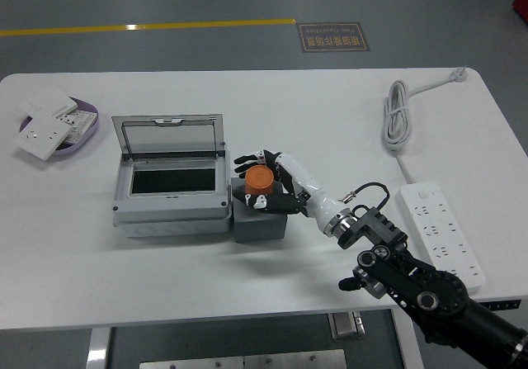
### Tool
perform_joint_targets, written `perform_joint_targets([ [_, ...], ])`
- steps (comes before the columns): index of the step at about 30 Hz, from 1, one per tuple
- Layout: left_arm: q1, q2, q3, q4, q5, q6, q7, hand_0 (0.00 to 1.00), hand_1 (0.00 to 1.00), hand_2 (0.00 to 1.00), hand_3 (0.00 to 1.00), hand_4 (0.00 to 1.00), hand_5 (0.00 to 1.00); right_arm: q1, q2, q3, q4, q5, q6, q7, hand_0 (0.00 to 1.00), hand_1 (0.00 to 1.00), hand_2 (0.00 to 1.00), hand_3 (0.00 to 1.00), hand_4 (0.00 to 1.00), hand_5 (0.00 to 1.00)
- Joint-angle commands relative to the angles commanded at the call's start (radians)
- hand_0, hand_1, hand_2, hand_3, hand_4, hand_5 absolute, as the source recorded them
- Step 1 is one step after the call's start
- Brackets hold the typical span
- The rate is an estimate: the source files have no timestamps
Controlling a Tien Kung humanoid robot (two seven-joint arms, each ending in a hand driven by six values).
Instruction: Pick up the cylinder from the cube,place it in the box,flap close box
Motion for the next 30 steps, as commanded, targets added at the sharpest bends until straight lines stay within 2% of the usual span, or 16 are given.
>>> perform_joint_targets([
  [5, -0.001, 0.000, -0.001, 0.000, 0.004, 0.000, 0.000, 0.602, 0.576, 0.580, 0.568, 0.597, 0.173, 0.003, 0.001, -0.006, -0.003, 0.010, -0.001, 0.000, 0.644, 0.632, 0.612, 0.631, 0.709, 0.045],
  [6, -0.002, 0.001, -0.001, 0.000, 0.004, -0.001, 0.000, 0.602, 0.576, 0.580, 0.568, 0.597, 0.172, 0.003, 0.001, -0.007, -0.003, 0.013, -0.001, 0.001, 0.691, 0.629, 0.589, 0.611, 0.443, 0.002],
  [11, -0.005, 0.001, -0.003, 0.000, 0.008, -0.001, 0.000, 0.602, 0.576, 0.580, 0.568, 0.597, 0.172, 0.006, 0.001, -0.012, -0.006, 0.026, -0.001, 0.002, 0.691, 0.629, 0.589, 0.611, 0.443, 0.002],
  [12, -0.005, 0.001, -0.003, 0.000, 0.009, -0.001, 0.001, 0.601, 0.576, 0.580, 0.568, 0.597, 0.173, 0.006, 0.001, -0.013, -0.007, 0.028, -0.001, 0.002, 0.723, 0.606, 0.561, 0.572, 0.277, 0.002],
  [17, -0.003, 0.000, -0.009, 0.000, 0.016, -0.001, 0.003, 0.601, 0.576, 0.580, 0.568, 0.597, 0.173, 0.006, 0.002, -0.016, -0.007, 0.036, 0.000, -0.001, 0.723, 0.606, 0.561, 0.572, 0.277, 0.002],
  [18, -0.002, 0.000, -0.012, 0.000, 0.020, -0.001, 0.005, 0.601, 0.576, 0.580, 0.567, 0.597, 0.172, 0.006, 0.002, -0.017, -0.007, 0.037, 0.001, -0.002, 0.635, 0.568, 0.529, 0.523, 0.136, 0.002],
  [23, 0.005, -0.001, -0.043, 0.000, 0.049, -0.001, 0.021, 0.601, 0.576, 0.580, 0.567, 0.597, 0.172, 0.004, 0.002, -0.017, -0.003, 0.037, 0.001, -0.004, 0.635, 0.568, 0.529, 0.523, 0.136, 0.002],
  [24, 0.007, -0.001, -0.056, 0.000, 0.062, -0.001, 0.027, 0.601, 0.576, 0.581, 0.568, 0.598, 0.173, 0.003, 0.002, -0.018, -0.001, 0.037, 0.000, -0.003, 0.551, 0.532, 0.496, 0.467, 0.002, 0.002],
  [29, 0.018, 0.001, -0.110, 0.000, 0.120, 0.001, 0.053, 0.601, 0.576, 0.581, 0.568, 0.598, 0.173, 0.006, 0.001, -0.013, 0.014, 0.037, -0.010, 0.002, 0.551, 0.532, 0.496, 0.467, 0.002, 0.002],
  [30, 0.022, 0.002, -0.123, 0.000, 0.133, 0.001, 0.058, 0.601, 0.576, 0.580, 0.567, 0.598, 0.175, 0.009, 0.001, -0.013, 0.022, 0.035, -0.015, 0.002, 0.466, 0.487, 0.459, 0.401, 0.023, 0.002],
])
